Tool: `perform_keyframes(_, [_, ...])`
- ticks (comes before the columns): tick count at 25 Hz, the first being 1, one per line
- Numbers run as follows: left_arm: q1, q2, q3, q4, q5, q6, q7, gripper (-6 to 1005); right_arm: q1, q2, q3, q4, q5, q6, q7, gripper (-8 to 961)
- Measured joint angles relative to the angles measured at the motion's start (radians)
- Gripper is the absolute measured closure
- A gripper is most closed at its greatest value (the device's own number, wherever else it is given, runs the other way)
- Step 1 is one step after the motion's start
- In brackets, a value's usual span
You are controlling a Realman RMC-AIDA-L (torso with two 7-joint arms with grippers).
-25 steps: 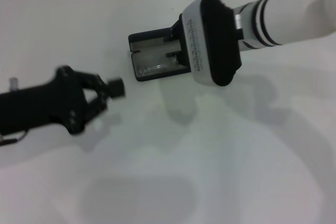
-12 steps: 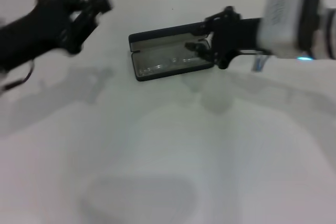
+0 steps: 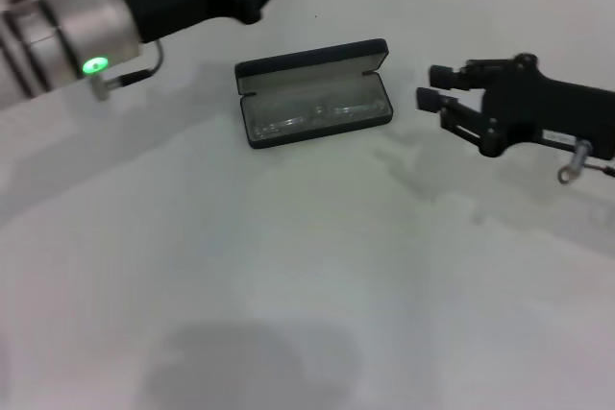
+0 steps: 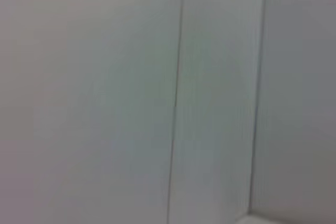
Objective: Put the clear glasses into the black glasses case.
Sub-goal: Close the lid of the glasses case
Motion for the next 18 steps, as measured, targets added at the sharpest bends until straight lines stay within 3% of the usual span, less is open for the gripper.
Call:
perform_keyframes(6, [-0.076,-0.004,0.147,-0.083,0.001,-0.269,-0.009,941,-0.011,0.000,0.075,0.125,0.110,-0.162,-0.027,696])
perform_keyframes(18, [-0.089,-0.010,0.396,-0.102,-0.101,-0.514,-0.010,932,0.044,0.002,0.079,0.208,0.106,-0.161,-0.033,695])
